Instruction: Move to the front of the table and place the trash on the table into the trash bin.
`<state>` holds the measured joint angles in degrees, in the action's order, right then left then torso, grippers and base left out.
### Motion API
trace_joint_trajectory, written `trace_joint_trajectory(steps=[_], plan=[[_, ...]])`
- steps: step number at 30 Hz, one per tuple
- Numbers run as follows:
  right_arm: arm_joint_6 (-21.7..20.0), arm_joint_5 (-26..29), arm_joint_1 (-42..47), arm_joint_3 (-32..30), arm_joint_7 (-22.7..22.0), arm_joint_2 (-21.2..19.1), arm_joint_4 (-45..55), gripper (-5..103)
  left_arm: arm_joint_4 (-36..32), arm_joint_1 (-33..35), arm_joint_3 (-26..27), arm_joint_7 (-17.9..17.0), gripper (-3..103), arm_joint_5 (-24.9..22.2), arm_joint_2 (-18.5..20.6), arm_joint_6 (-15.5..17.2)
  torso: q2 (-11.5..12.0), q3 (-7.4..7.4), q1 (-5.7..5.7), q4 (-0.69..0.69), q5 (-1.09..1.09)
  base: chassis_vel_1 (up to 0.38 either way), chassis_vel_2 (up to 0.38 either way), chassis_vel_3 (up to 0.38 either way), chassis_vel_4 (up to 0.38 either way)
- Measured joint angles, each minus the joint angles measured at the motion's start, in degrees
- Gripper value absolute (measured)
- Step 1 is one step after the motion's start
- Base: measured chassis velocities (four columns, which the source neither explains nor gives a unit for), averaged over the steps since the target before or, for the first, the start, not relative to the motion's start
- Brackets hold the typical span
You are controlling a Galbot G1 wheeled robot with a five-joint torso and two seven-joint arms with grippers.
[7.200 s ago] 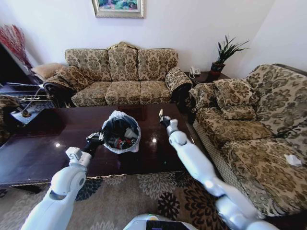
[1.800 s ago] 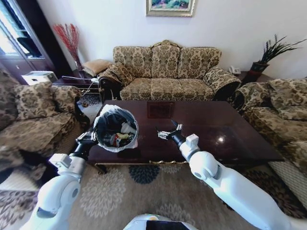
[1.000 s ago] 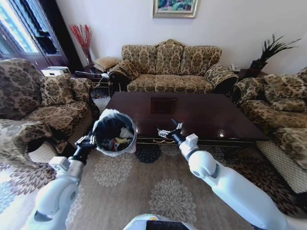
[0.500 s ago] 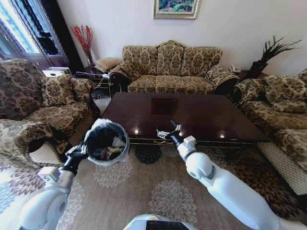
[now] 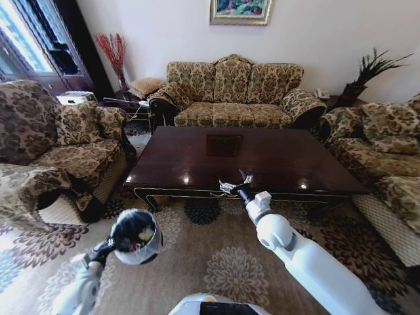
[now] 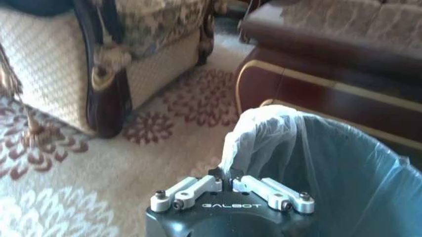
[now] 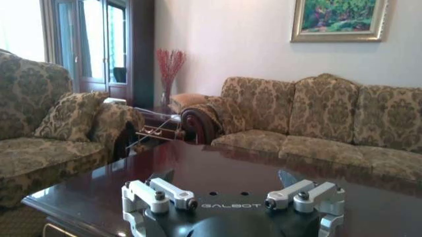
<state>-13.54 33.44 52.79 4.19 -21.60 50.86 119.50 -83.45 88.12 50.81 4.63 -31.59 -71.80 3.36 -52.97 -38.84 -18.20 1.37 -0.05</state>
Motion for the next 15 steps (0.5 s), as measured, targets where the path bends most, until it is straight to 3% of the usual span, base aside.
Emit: trace_joint_trajectory(steps=[1,4,5,6,9,15], plan=[[0.0,0.0,0.0,0.0,0.0,0.0,0.0,100,0.0,0.0,0.0,0.0,2,0.0,0.0,0.0,0.0,0.00,0.00,0.00,0.00,0.000,0.000,0.000,0.000],[0.2,-0.1,1.4,-1.3,0.0,-0.4,0.1,100,10.4,-4.9,-1.2,2.0,2,1.6,0.0,-4.5,0.0,0.00,0.00,-0.02,0.08,0.000,0.000,0.000,0.000],[0.2,-0.1,1.4,-1.3,0.0,-0.4,0.1,100,10.4,-4.9,-1.2,2.0,2,1.6,0.0,-4.5,0.0,0.00,0.00,-0.02,0.08,0.000,0.000,0.000,0.000],[0.3,-0.3,2.1,-1.8,0.0,-0.4,0.1,100,16.1,-7.5,-1.8,2.9,2,1.6,0.1,-6.5,0.0,0.00,0.00,-0.01,0.05,0.000,0.000,0.000,0.000],[0.4,-0.4,2.5,-1.9,0.1,-0.6,0.2,100,24.1,-11.2,-2.3,4.2,2,1.9,0.0,-9.9,0.0,0.00,0.00,-0.03,0.03,0.000,0.000,0.000,0.000],[0.5,0.0,1.8,-2.1,-0.1,-1.2,0.1,100,32.8,-14.6,-2.5,6.3,2,2.2,0.0,-12.4,0.0,0.00,0.00,0.02,0.06,0.000,0.000,0.000,0.000]])
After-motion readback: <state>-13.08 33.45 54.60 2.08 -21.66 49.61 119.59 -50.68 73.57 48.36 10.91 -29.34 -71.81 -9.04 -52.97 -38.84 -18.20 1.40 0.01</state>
